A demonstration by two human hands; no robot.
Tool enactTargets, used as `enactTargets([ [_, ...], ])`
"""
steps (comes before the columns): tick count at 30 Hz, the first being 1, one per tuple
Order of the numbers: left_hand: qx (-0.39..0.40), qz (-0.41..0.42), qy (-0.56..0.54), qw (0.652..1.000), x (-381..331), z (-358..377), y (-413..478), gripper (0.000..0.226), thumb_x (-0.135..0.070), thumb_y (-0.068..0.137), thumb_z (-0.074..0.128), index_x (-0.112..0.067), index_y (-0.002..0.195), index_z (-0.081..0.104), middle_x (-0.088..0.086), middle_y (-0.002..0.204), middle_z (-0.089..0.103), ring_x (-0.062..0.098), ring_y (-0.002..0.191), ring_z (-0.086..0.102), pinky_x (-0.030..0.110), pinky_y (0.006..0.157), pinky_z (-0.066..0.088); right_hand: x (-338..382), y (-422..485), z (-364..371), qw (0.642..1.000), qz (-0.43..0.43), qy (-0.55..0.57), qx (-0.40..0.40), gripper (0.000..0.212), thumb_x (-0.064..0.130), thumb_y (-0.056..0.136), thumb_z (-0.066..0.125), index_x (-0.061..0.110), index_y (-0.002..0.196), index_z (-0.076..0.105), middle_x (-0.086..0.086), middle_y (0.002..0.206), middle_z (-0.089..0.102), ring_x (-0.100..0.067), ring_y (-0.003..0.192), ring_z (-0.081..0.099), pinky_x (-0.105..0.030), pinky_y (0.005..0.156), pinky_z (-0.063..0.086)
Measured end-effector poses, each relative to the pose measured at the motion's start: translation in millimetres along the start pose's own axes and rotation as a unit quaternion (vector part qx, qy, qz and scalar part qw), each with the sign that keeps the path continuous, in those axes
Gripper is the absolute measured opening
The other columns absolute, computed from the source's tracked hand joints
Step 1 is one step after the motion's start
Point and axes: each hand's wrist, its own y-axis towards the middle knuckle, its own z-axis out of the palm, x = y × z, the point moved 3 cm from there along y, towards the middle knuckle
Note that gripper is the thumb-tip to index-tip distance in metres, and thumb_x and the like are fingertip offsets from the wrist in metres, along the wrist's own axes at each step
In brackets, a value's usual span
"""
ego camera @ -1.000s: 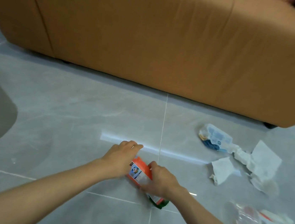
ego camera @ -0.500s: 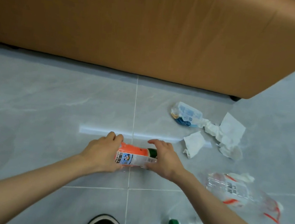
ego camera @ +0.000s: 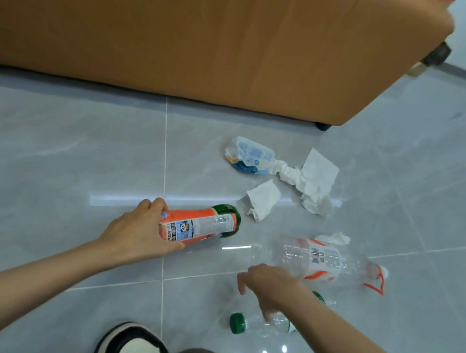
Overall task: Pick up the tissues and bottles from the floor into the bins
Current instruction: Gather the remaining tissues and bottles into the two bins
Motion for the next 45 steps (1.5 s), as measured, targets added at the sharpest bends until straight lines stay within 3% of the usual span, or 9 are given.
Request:
enactTargets([
  [8,-0.008,-0.001,0.000,1.000,2.8,4.8,-6.6,0.062,-0.064,0.067,0.069,-0.031,0.111,0.040,-0.009,0.105,0.047,0.010,0.086,0.056,0.026,0.069,0.046,4.2,8.7,41.5,0.998,0.009,-0.066,-0.005,0.080,0.009,0.066,0.083,0.008,0.133,0.039,-0.014,0.129,0.048,-0.031,0.119,0.048,-0.041,0.097,0.041],
  [12,-0.027,-0.006,-0.002,1.000,4.6,1.4,-7.3,0.067,-0.066,0.065,0.069,-0.032,0.116,0.041,-0.009,0.108,0.048,0.013,0.089,0.057,0.027,0.072,0.045,0.8,12.0,34.1,0.999,0.027,0.041,-0.017,0.077,0.020,0.067,0.084,0.011,0.131,0.042,-0.011,0.127,0.051,-0.030,0.115,0.053,-0.038,0.093,0.044],
  [19,-0.099,-0.051,-0.079,0.991,30.3,-24.3,-16.5,0.068,-0.068,0.062,0.070,-0.033,0.115,0.046,-0.009,0.107,0.054,0.011,0.088,0.056,0.029,0.073,0.049,24.8,25.5,-40.9,0.962,0.000,0.234,-0.138,0.072,0.039,0.070,0.080,0.013,0.129,0.050,-0.005,0.126,0.057,-0.022,0.111,0.055,-0.027,0.086,0.043],
  [23,-0.158,-0.080,-0.176,0.968,53.2,-46.5,-28.9,0.065,-0.068,0.057,0.074,-0.036,0.109,0.051,-0.012,0.104,0.062,0.011,0.089,0.062,0.033,0.077,0.054,50.1,24.2,-99.8,0.914,-0.034,0.337,-0.222,0.064,0.038,0.073,0.079,0.013,0.126,0.054,-0.001,0.120,0.060,-0.015,0.098,0.055,-0.022,0.079,0.040],
  [27,-0.236,-0.122,-0.288,0.920,80.6,-80.2,-54.1,0.061,-0.060,0.058,0.080,-0.035,0.107,0.054,-0.017,0.097,0.064,0.009,0.080,0.065,0.038,0.071,0.058,88.3,27.8,-147.8,0.857,-0.084,0.428,-0.275,0.055,0.035,0.071,0.080,0.015,0.118,0.060,0.001,0.113,0.063,-0.014,0.095,0.059,-0.026,0.082,0.048],
  [31,-0.298,-0.141,-0.359,0.873,109.5,-117.1,-85.0,0.055,-0.044,0.062,0.085,-0.033,0.106,0.055,-0.016,0.091,0.065,0.005,0.072,0.063,0.023,0.048,0.051,130.7,26.0,-184.6,0.765,-0.138,0.558,-0.292,0.045,0.029,0.072,0.081,0.019,0.111,0.063,0.003,0.109,0.066,-0.014,0.096,0.065,-0.030,0.082,0.054],
  [35,-0.350,-0.145,-0.396,0.836,139.2,-149.5,-122.8,0.047,-0.033,0.064,0.085,-0.029,0.103,0.059,-0.011,0.086,0.068,0.000,0.050,0.055,0.015,0.041,0.043,177.5,17.3,-215.0,0.669,-0.218,0.663,-0.258,0.036,0.021,0.079,0.076,0.019,0.111,0.061,-0.002,0.113,0.067,-0.016,0.100,0.066,-0.036,0.079,0.058],
  [39,-0.408,-0.136,-0.373,0.822,161.0,-184.7,-166.6,0.051,-0.030,0.065,0.084,-0.029,0.108,0.058,-0.016,0.088,0.066,-0.001,0.059,0.060,0.013,0.043,0.046,231.1,8.5,-244.1,0.629,-0.247,0.680,-0.285,0.056,0.028,0.076,0.078,0.018,0.122,0.049,0.002,0.118,0.062,-0.012,0.101,0.064,-0.039,0.085,0.056],
  [45,-0.504,-0.092,-0.361,0.779,181.0,-231.9,-214.0,0.052,-0.022,0.074,0.078,-0.018,0.122,0.059,-0.006,0.102,0.066,0.010,0.076,0.069,0.010,0.051,0.049,301.2,-29.9,-282.4,0.612,-0.323,0.611,-0.384,0.052,0.032,0.074,0.080,0.025,0.111,0.045,0.008,0.114,0.060,-0.011,0.101,0.062,-0.028,0.084,0.051],
])
